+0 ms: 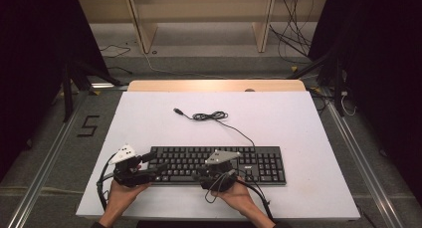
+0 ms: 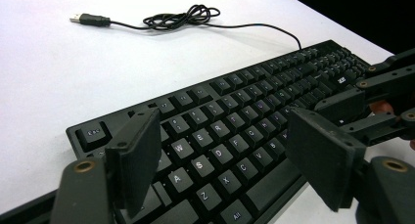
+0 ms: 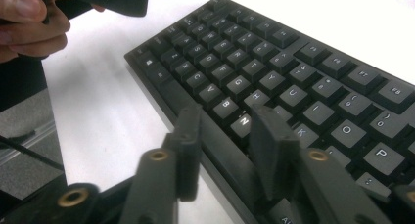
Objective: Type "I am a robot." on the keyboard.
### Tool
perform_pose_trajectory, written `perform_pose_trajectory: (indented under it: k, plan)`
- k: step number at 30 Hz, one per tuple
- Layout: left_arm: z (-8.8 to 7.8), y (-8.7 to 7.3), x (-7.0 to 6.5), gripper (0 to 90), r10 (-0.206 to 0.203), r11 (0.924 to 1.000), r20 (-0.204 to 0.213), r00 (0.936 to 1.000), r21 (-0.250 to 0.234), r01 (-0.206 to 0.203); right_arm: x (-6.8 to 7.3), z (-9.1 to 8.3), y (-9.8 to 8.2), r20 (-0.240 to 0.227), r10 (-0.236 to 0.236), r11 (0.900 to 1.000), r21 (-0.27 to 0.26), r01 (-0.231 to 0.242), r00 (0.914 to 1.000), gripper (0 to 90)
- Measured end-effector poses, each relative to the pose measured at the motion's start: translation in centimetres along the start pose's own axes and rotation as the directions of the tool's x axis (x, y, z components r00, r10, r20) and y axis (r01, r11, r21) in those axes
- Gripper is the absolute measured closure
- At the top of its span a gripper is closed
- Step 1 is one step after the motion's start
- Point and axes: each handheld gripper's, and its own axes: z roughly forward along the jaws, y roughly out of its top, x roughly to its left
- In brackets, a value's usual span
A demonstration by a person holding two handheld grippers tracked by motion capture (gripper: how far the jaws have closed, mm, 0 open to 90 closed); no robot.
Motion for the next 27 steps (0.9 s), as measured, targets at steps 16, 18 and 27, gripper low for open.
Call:
perform_pose_trajectory:
  k: [16, 18, 27]
  plan:
    - [0.0, 0.0, 0.0, 27.4, 0.007, 1.0000, -0.002, 1.0000, -0.006, -0.007, -0.3, 1.1, -0.5, 0.029, -0.012, 0.999, 0.051, 0.011, 0.9995, 87.2]
    - [0.0, 0.0, 0.0, 27.4, 0.008, 1.0000, -0.001, 1.0000, -0.005, -0.008, -0.3, 1.1, -0.5, 0.030, -0.011, 0.999, 0.053, 0.009, 0.9995, 87.8]
    - [0.0, 0.0, 0.0, 27.4, 0.010, 1.0000, -0.004, 0.9999, 0.000, -0.010, -0.1, 1.4, -0.8, 0.041, -0.028, 0.998, 0.059, 0.026, 0.9987, 90.0]
